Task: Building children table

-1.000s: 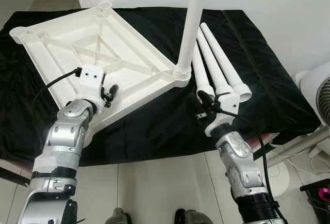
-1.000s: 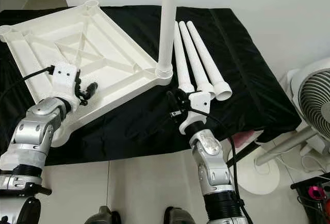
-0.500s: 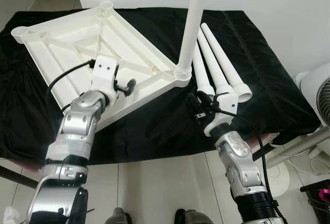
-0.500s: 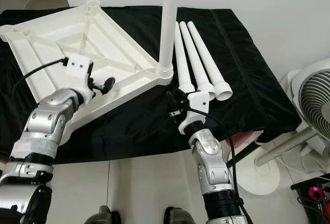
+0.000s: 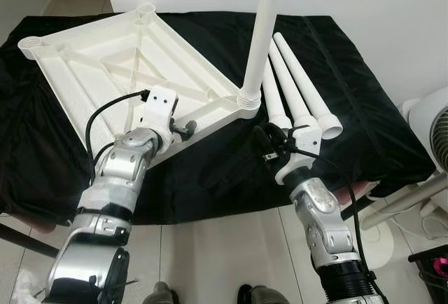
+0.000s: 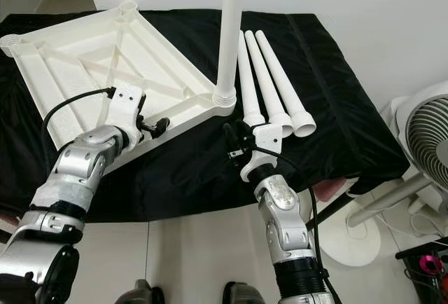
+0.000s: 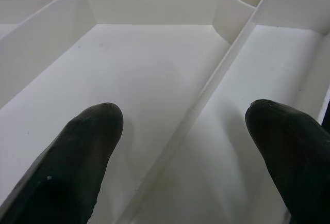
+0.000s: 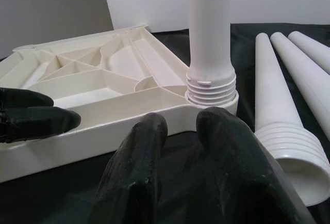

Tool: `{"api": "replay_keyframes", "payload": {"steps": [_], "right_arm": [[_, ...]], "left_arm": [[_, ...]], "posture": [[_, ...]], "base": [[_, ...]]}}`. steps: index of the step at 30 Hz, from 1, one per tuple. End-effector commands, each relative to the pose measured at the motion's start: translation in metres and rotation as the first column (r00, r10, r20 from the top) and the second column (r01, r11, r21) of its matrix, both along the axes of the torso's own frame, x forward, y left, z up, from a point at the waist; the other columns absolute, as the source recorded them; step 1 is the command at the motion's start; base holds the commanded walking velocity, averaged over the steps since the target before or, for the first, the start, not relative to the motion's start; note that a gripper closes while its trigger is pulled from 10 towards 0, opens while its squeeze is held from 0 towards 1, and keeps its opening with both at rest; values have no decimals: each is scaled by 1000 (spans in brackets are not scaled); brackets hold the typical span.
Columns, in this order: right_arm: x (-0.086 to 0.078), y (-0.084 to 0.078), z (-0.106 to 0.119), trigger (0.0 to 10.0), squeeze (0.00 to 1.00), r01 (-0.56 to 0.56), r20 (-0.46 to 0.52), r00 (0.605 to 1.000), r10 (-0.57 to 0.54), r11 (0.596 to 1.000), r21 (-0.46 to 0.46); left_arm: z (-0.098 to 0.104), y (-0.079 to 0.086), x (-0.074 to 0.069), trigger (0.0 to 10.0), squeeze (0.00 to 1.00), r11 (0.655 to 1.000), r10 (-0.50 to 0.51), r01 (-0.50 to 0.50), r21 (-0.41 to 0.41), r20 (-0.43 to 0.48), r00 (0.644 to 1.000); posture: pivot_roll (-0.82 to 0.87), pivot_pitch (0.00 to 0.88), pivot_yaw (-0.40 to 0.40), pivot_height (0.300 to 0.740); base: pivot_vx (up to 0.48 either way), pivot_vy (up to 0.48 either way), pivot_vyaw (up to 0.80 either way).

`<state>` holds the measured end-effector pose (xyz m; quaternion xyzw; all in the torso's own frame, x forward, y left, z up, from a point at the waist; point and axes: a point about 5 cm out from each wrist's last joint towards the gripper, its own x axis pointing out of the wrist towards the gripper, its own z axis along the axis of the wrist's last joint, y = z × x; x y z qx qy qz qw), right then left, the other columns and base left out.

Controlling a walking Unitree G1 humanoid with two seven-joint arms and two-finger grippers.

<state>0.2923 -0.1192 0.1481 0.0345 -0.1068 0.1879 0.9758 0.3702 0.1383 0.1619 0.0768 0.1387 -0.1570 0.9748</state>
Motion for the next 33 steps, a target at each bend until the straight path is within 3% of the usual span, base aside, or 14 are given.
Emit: {"api": "replay_keyframes", "payload": {"steps": [1,13,18,24,25,26,27,28,29,33], "right_arm": [[0,0,-2,10000,0,5,-2,1000,-5,1000,-2],[2,3,0,10000,0,11,6,1000,-11,1000,11],[4,4,0,10000,0,14,6,1000,-14,1000,14],[4,5,1,10000,0,11,9,1000,-11,1000,14],[4,5,2,10000,0,13,9,1000,-13,1000,14],[4,5,2,10000,0,13,9,1000,-13,1000,14],[4,4,2,10000,0,16,11,1000,-16,1000,14],[4,4,2,10000,0,16,11,1000,-16,1000,14],[4,3,2,10000,0,18,11,1000,-18,1000,14],[4,3,1,10000,0,23,10,1000,-23,1000,14]], "left_arm": [[-17,7,-1,10000,0,994,102,-100,33,-58,993],[-14,25,12,10000,0,961,277,-277,3,-62,959],[-11,26,15,10000,0,955,295,-296,-12,-53,954],[-13,19,16,9529,0,964,266,-264,43,-46,963],[-13,18,16,3922,0,964,263,-261,50,-40,964],[-13,18,16,3922,0,964,263,-261,50,-40,964],[-12,16,17,2667,0,965,258,-256,63,-24,966],[-12,16,17,2667,0,965,258,-256,63,-24,966],[-11,16,17,0,0,965,256,-254,70,-12,967],[-7,14,19,0,0,966,245,-245,87,14,969]], "posture": [[-46,57,11,740],[-50,52,20,740],[-49,57,18,740],[-54,58,18,740],[-56,59,18,740],[-56,59,18,740],[-57,59,19,740],[-57,59,19,740],[-58,60,20,740],[-57,64,22,740]], "base": [[0,0,0],[0,0,0],[0,0,0],[0,0,0],[0,0,0],[0,0,0],[0,0,0],[0,0,0],[0,0,0],[0,0,0]]}}
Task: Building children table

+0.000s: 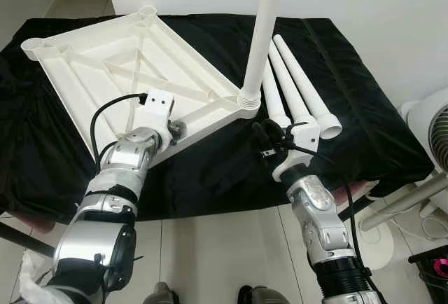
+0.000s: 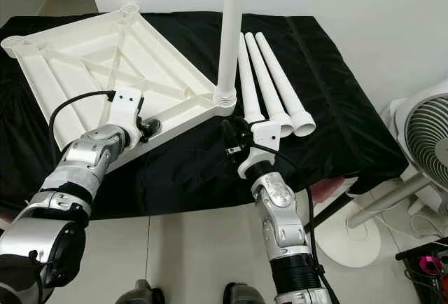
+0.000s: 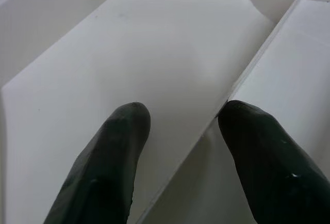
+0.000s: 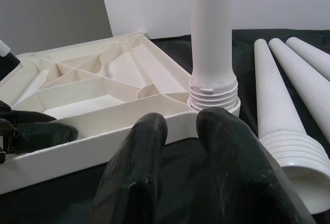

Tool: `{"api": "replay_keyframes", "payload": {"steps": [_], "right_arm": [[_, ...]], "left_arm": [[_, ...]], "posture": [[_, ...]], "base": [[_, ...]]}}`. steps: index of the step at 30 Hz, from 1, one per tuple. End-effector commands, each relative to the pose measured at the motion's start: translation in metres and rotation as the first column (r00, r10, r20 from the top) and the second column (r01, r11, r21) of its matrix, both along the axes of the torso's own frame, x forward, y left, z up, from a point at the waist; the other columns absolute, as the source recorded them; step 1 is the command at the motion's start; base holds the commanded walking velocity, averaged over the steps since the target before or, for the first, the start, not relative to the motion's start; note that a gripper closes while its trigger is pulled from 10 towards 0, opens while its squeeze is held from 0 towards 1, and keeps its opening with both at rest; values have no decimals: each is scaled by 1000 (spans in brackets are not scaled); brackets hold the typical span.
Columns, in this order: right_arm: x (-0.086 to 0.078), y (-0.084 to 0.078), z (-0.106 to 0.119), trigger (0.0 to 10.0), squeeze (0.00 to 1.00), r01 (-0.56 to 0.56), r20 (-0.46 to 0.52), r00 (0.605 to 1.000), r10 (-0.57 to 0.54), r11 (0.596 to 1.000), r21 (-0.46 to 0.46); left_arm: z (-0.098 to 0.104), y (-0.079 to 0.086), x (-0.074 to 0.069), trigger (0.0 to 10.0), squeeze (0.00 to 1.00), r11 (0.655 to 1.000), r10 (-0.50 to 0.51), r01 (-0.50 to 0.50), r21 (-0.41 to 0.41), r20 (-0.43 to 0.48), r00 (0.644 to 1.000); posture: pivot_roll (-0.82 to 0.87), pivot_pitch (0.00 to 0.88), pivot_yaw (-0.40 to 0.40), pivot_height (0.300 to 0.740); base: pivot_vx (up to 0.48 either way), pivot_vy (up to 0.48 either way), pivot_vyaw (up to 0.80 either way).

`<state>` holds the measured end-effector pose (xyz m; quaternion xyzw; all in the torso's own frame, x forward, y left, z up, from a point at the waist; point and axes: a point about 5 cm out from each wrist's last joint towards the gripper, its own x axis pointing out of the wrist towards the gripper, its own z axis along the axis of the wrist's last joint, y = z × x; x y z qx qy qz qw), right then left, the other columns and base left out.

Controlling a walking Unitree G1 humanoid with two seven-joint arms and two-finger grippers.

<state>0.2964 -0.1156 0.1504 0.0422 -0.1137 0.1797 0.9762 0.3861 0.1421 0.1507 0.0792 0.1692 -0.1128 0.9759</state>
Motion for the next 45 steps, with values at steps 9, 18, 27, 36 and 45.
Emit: {"api": "replay_keyframes", "payload": {"steps": [9,18,27,36,45], "right_arm": [[-1,0,-3,10000,0,8,-5,1000,-8,1000,-3],[-1,0,-3,10000,0,10,-7,1000,-10,1000,-2],[0,-3,-4,10000,0,35,-6,999,-35,999,1],[10,-20,-1,10000,1000,145,-4,989,-145,989,30],[23,-39,0,10000,882,236,-6,972,-236,972,3]], "left_arm": [[3,10,1,0,0,982,151,-157,105,60,987],[5,-3,1,10000,0,991,80,-90,99,103,991],[25,-32,-9,10000,1000,984,-156,172,-51,224,962],[51,-42,-25,10000,0,934,-242,324,-152,398,885],[50,-37,-45,10000,0,920,-224,343,-188,463,857]], "posture": [[-56,72,23,740],[-52,77,23,740],[-53,81,26,740],[-47,81,27,740],[-40,80,28,740]], "base": [[0,0,0],[0,0,0],[0,0,0],[0,0,0],[0,0,0]]}}
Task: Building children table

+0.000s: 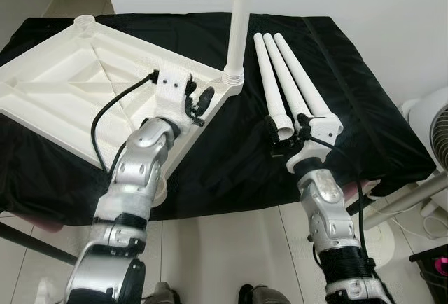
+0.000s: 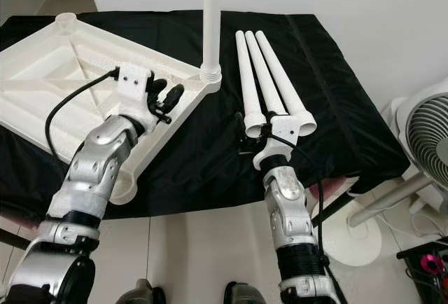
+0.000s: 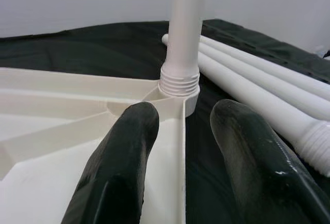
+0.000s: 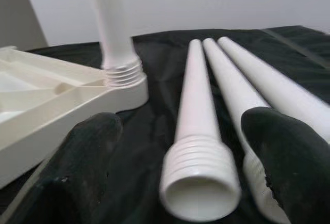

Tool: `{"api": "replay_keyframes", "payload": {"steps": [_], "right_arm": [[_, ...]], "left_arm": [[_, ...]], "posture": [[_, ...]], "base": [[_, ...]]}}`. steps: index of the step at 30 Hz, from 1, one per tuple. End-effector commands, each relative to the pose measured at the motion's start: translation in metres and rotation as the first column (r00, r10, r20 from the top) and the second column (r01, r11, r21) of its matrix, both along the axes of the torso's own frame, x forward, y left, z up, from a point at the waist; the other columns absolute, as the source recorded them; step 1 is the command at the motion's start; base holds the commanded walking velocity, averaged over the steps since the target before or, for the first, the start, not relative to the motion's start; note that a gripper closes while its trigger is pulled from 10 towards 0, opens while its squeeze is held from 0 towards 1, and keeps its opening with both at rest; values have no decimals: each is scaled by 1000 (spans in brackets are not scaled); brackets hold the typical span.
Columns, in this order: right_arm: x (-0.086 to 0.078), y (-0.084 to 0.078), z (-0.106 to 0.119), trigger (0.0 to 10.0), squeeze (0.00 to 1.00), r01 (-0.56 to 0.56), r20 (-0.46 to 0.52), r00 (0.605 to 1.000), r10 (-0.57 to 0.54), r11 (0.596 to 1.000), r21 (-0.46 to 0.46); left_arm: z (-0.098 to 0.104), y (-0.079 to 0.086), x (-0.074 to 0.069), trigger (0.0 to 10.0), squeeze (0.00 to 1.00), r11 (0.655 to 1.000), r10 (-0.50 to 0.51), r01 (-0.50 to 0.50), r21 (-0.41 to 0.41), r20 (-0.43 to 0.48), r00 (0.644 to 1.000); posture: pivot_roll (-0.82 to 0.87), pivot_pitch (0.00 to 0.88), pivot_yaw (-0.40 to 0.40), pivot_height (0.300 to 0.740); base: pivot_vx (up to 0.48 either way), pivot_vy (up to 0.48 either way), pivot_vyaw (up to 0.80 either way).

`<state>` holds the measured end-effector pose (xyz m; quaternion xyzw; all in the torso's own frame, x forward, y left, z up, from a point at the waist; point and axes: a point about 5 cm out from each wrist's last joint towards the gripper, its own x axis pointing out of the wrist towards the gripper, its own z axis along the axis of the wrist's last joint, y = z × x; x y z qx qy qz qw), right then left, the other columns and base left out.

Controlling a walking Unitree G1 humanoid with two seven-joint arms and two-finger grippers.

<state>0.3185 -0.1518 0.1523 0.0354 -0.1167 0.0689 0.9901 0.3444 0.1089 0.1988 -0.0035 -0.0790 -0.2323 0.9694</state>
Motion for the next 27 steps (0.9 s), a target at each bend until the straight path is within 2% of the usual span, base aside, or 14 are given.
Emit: {"api": "replay_keyframes", "payload": {"steps": [1,2,6,8,11,14,16,18,21,27], "right_arm": [[2,-3,-2,10000,882,16,-3,1000,-16,1000,-10],[5,-5,-1,10000,0,13,-8,1000,-13,1000,-11],[10,-8,-1,10000,0,16,-11,1000,-16,1000,-11],[15,-9,0,10000,0,21,-13,1000,-22,1000,-17],[17,-9,0,10000,0,20,-13,1000,-21,1000,-18],[23,-7,1,10000,0,19,-13,1000,-19,1000,-17],[23,-7,1,10000,0,19,-13,1000,-19,1000,-17],[27,-3,3,10000,0,17,-9,1000,-18,1000,-12],[32,2,3,10000,0,5,-12,1000,-5,1000,-8],[39,9,3,10000,0,-21,-25,999,21,1000,-5]], "left_arm": [[2,-4,-6,10000,0,998,-60,60,-2,7,998],[3,-6,-11,10000,0,996,-85,85,-2,20,996],[4,-9,-18,10000,0,991,-133,133,-1,34,991],[6,-15,-28,10000,0,978,-209,209,8,55,976],[7,-17,-33,10000,0,969,-245,245,4,58,968],[10,-23,-48,10000,0,944,-330,330,3,53,942],[10,-23,-48,10000,0,944,-330,330,3,53,942],[12,-26,-59,10000,0,923,-385,385,15,45,922],[13,-28,-67,10000,0,905,-424,424,26,32,905],[15,-28,-73,10000,0,902,-431,430,34,25,902]], "posture": [[-40,80,28,740],[-35,87,28,740],[-31,90,27,740],[-23,101,27,740],[-16,113,28,740],[-6,138,32,740],[-6,138,32,740],[3,163,39,740],[10,191,42,740],[25,222,43,740]], "base": [[0,0,0],[0,0,0],[0,0,0],[0,0,0],[0,0,0],[0,0,0],[0,0,0],[0,0,0],[0,0,0],[0,0,0]]}}
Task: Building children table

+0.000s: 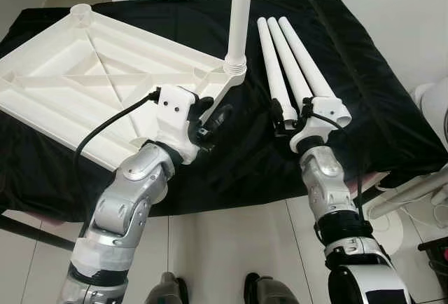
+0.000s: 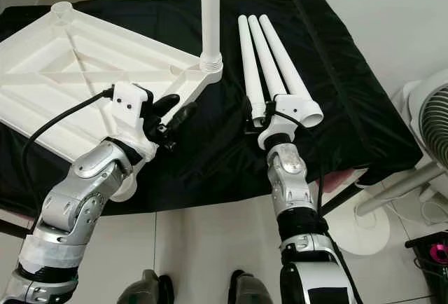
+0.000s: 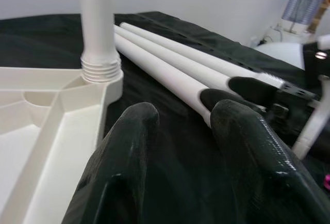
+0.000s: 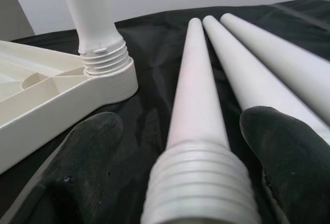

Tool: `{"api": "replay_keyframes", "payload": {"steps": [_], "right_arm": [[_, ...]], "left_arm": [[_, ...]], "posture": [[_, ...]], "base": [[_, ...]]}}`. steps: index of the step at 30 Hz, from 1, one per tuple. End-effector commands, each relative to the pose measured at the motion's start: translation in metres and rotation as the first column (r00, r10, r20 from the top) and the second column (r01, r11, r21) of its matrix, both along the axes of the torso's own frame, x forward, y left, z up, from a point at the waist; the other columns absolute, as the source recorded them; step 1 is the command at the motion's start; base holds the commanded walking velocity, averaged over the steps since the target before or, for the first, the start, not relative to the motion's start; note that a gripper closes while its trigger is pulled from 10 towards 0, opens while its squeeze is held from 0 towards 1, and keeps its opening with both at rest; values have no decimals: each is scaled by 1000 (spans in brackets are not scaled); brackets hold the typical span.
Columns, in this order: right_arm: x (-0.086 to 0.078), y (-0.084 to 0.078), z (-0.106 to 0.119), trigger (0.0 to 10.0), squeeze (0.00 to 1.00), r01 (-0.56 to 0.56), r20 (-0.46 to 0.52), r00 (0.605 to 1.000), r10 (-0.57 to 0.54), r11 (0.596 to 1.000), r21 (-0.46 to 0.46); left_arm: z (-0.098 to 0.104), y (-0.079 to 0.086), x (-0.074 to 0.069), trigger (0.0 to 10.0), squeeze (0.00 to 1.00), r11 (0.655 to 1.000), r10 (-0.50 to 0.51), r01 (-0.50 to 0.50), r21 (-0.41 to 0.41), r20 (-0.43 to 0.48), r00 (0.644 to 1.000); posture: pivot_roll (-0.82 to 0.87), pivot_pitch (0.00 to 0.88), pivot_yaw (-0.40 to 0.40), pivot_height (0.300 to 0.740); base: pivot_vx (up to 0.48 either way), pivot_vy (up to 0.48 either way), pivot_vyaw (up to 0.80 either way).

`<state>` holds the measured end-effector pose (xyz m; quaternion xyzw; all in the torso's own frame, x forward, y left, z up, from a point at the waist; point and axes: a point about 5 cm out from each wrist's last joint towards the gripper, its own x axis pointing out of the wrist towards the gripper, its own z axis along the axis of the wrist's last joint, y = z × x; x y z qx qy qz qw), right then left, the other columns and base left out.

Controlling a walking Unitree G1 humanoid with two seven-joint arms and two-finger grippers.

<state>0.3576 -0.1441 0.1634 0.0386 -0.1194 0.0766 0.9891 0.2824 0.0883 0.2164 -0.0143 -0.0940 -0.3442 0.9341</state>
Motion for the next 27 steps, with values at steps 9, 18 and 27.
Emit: {"api": "replay_keyframes", "payload": {"steps": [9,18,27], "right_arm": [[6,10,-11,10000,0,-35,-53,998,35,999,-6],[6,14,-16,1020,0,-51,-57,997,51,999,9],[7,17,-14,0,0,-71,-44,996,73,997,35]], "left_arm": [[0,-3,-17,10000,0,983,-181,182,39,-18,983],[3,-1,-18,10000,0,985,-167,167,35,-26,986],[5,-1,-16,10000,0,986,-163,164,38,-23,986]], "posture": [[43,244,34,740],[45,248,29,740],[33,228,24,740]], "base": [[0,0,0],[0,0,0],[0,0,0]]}}
